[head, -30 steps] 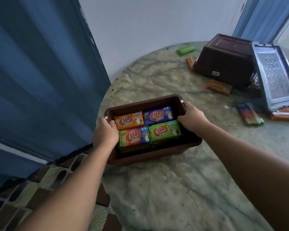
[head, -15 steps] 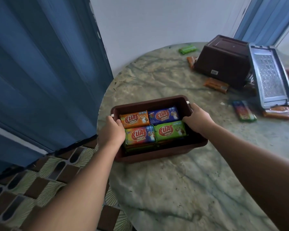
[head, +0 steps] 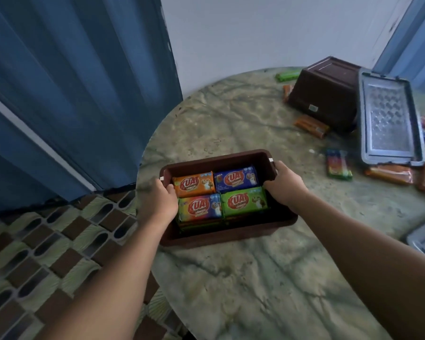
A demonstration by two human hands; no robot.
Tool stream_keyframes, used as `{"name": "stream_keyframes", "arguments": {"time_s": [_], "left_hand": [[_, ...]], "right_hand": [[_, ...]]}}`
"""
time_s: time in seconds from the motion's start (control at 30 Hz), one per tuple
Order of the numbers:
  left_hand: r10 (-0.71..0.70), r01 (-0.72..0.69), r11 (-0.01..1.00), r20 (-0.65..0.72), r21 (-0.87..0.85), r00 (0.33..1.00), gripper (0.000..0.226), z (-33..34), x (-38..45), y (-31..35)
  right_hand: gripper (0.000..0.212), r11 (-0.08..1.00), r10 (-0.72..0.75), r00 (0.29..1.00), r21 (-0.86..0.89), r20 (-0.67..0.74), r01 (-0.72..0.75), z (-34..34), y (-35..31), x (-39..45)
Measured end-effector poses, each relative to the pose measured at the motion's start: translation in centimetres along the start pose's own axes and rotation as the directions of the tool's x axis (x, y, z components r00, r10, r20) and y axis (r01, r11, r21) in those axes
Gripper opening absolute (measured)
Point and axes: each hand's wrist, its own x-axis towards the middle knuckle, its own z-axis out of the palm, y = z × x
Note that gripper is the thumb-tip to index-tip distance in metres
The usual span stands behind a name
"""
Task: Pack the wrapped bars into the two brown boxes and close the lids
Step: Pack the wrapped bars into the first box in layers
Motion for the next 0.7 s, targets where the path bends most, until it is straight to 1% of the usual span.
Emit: {"name": "stream_keyframes", "arguments": {"time_s": [0.13,0.27,0.37,0.5,0.53,0.7], "left_hand": [[-0.019,0.019,1.000,-0.031,-0.006,0.999,0.029,0.4,-4.7,-0.9],[-0.024,0.020,0.997,-0.060,-0.075,0.998,0.029,0.6,-8.6,-1.8],[-0.050,0.046,0.995,-0.039,-0.090,0.998,0.029,0.5,-10.4,-2.1],[-0.027,0.028,0.996,0.013,-0.080,1.000,0.024,0.1,-12.2,-1.5],[-0.030,0.032,0.996,0.028,-0.084,0.999,0.023,0.1,-13.3,-1.9],[-0.033,0.034,0.990,0.006,-0.135,0.999,0.028,-0.2,-15.2,-2.0]], "right_hand": [[0.034,0.999,-0.023,0.999,-0.022,0.037,0.024,-1.2,2.1,-2.6],[0.038,0.998,-0.041,0.997,-0.054,0.065,0.044,-2.0,3.7,-5.0],[0.038,0.998,-0.033,0.997,-0.048,0.073,0.037,-2.4,4.7,-6.5],[0.036,1.000,-0.017,0.999,-0.013,0.044,0.018,-2.9,6.1,-8.0],[0.036,1.000,-0.011,0.998,-0.017,0.055,0.012,-2.8,6.7,-9.0],[0.041,1.000,-0.027,0.997,-0.013,0.068,0.028,-3.0,7.4,-9.2]]}}
